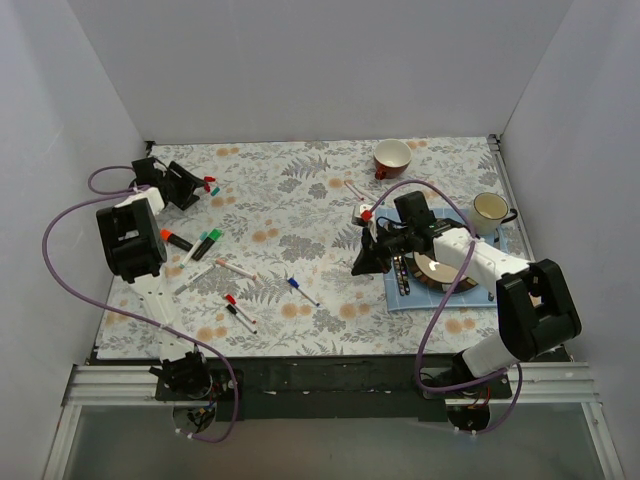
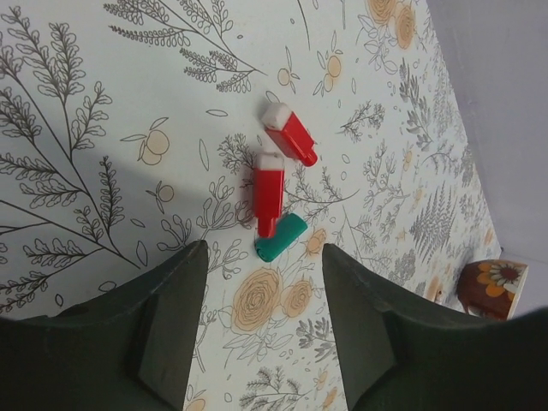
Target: Open the pen caps
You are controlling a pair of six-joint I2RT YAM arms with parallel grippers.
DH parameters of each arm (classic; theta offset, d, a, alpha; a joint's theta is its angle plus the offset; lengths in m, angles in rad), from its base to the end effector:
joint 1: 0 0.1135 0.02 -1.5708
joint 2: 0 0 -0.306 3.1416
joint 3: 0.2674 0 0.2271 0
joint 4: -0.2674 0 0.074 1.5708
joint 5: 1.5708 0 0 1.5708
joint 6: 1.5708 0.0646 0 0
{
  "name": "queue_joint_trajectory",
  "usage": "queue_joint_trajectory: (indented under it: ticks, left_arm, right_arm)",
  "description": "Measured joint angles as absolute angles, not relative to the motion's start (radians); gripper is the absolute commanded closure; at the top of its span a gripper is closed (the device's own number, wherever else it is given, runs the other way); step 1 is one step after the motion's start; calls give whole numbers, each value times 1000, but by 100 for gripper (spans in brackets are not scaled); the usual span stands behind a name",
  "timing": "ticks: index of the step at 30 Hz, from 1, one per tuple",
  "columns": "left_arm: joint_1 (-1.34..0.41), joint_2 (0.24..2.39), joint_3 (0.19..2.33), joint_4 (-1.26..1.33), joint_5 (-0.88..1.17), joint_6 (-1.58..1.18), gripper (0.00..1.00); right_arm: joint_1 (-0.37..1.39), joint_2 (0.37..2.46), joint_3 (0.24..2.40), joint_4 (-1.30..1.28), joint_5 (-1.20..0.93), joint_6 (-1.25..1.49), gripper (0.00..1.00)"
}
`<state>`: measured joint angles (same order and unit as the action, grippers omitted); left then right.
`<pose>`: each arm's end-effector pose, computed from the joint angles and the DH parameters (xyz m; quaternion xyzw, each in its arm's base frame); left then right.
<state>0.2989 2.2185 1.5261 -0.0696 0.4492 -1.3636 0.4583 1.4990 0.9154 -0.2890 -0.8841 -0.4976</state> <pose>0.4929 0.1225 0.1726 -0.6031 0.6688 -0.3711 0.2266 0.2360 0.1721 0.2600 -0.5206 0.6869 0.3958 0.3170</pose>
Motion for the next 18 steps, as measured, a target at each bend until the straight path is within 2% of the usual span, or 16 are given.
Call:
queue_joint_trajectory:
  ticks: [7, 9, 10, 14, 16, 18]
  left_arm:
    - [299, 2131, 1465, -94, 424, -1340, 43]
    - [298, 2027, 1367, -70, 419, -1343, 41]
    - [297, 1964, 1315, -64, 419, -1347, 35]
    - [261, 1684, 1145, -9, 384, -1329, 30]
    - [218, 1547, 1079, 25, 378, -1316, 22]
    - [181, 1407, 1008, 50, 392, -1309, 4]
  right_arm:
    - [450, 1499, 923, -287, -832, -494, 99]
    - [447, 1500, 929, -281, -774, -480, 99]
    - [446, 1501, 936, -279, -741, -473, 99]
    - [445, 1543, 1013, -263, -577, -436, 99]
    - [445, 1597, 1085, -257, -496, -424, 99]
    - [445, 1658, 1159, -258, -425, -423, 99]
